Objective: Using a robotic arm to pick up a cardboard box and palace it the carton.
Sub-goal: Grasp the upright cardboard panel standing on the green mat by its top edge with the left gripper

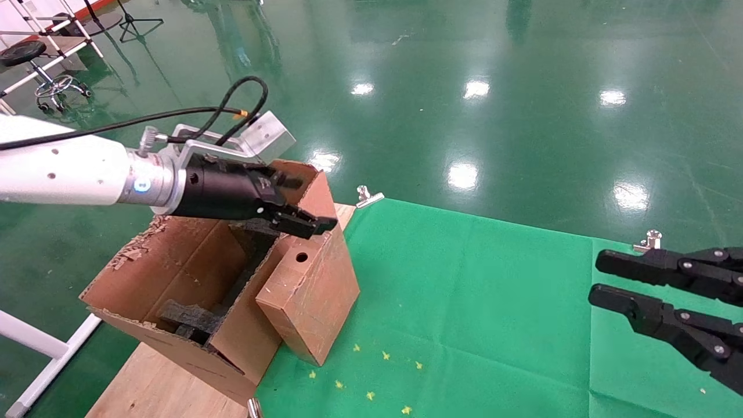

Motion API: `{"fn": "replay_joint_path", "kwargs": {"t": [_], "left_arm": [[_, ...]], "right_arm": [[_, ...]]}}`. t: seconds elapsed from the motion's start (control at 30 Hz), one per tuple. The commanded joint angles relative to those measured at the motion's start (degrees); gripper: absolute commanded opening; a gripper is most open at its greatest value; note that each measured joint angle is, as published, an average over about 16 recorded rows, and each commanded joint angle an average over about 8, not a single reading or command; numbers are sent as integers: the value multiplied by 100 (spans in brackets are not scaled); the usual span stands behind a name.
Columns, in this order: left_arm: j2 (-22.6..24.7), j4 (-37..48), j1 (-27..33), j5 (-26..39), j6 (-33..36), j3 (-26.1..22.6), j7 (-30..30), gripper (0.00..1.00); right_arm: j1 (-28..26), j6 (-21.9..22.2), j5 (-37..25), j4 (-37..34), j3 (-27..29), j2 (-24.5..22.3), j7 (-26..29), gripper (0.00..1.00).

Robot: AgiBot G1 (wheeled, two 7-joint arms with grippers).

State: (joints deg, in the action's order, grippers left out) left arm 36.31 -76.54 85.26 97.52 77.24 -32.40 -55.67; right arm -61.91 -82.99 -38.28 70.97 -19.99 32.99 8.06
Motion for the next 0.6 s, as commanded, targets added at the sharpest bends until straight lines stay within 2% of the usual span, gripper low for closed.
{"fn": "replay_joint_path", "kwargs": {"t": [0.03, 0.2, 0.6], "left_arm": [[91, 11, 227, 303, 268, -138, -713, 100], [178, 1, 331, 365, 635, -258, -1334, 100], [232, -32, 196, 640, 693, -437, -1804, 100]], "right_arm": [[0, 0, 0, 0, 0, 0, 0, 0], [0, 0, 0, 0, 0, 0, 0, 0], [0, 0, 0, 0, 0, 0, 0, 0]]}}
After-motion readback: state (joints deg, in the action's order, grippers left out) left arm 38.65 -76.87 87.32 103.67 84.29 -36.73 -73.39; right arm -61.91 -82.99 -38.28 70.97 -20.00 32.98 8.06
